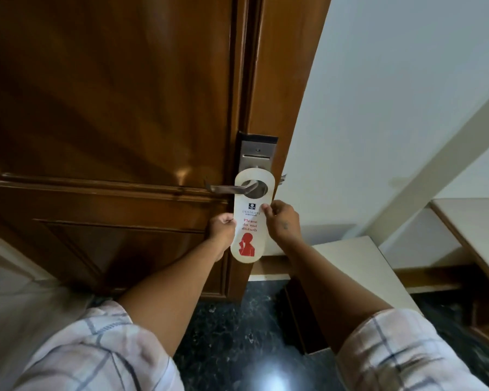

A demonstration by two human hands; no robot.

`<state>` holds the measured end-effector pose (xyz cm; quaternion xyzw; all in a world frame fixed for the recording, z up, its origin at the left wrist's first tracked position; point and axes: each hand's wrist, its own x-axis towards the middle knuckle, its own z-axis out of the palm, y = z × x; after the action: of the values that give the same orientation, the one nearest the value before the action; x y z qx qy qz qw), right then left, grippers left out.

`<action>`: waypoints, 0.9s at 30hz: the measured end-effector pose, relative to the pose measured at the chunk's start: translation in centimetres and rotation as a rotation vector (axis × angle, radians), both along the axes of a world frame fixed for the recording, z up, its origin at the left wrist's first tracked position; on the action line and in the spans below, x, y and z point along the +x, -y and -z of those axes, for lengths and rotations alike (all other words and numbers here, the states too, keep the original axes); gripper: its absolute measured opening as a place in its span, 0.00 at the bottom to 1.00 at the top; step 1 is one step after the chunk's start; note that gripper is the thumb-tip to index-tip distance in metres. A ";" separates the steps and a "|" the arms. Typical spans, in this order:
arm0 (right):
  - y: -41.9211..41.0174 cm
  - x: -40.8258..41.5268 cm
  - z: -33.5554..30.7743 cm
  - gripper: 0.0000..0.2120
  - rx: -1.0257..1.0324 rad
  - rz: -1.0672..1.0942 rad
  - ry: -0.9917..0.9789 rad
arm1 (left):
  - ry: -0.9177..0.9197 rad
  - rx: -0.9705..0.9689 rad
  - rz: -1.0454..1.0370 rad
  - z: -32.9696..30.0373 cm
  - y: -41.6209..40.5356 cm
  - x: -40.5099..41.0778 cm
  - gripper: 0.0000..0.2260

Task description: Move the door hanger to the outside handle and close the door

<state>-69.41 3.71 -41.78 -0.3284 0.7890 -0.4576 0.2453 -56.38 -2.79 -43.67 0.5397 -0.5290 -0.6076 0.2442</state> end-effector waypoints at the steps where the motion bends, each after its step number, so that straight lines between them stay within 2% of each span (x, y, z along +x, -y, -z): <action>1: 0.4 -0.4 -0.2 0.09 0.017 -0.012 -0.011 | 0.011 -0.010 -0.005 0.0 0.3 -0.3 0.10; 11: 1.3 -2.8 -0.1 0.12 0.040 -0.139 0.030 | 0.069 -0.002 -0.012 0.0 2.4 -0.6 0.11; 14: 1.0 -3.9 -0.8 0.20 0.053 -0.097 0.027 | 0.075 -0.005 -0.053 -0.8 2.9 0.6 0.13; 16: 1.0 -4.5 -1.8 0.22 -0.011 0.005 -0.003 | 0.069 -0.022 -0.118 -2.1 3.3 1.5 0.13; 18: 1.3 -5.0 -3.9 0.21 -0.169 0.055 -0.028 | 0.071 -0.086 -0.202 -4.1 3.5 2.3 0.10; 20: 2.2 -5.1 -6.9 0.20 -0.288 -0.029 -0.037 | 0.098 -0.197 -0.270 -6.7 3.2 2.8 0.10; 22: 3.0 -5.2 -9.5 0.18 -0.367 -0.166 0.013 | 0.132 -0.297 -0.305 -9.5 2.4 2.8 0.15; 24: 3.4 -5.9 -11.3 0.16 -0.381 -0.239 0.104 | 0.207 -0.414 -0.318 -12.3 0.9 2.3 0.21; 27: 3.1 -7.1 -12.0 0.14 -0.320 -0.313 0.142 | 0.285 -0.599 -0.301 -16.2 -2.2 0.8 0.23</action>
<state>-76.47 0.59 -29.74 -0.4485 0.6266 -0.5551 0.3132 -55.54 -0.64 -27.47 0.5953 -0.6269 -0.3017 0.4019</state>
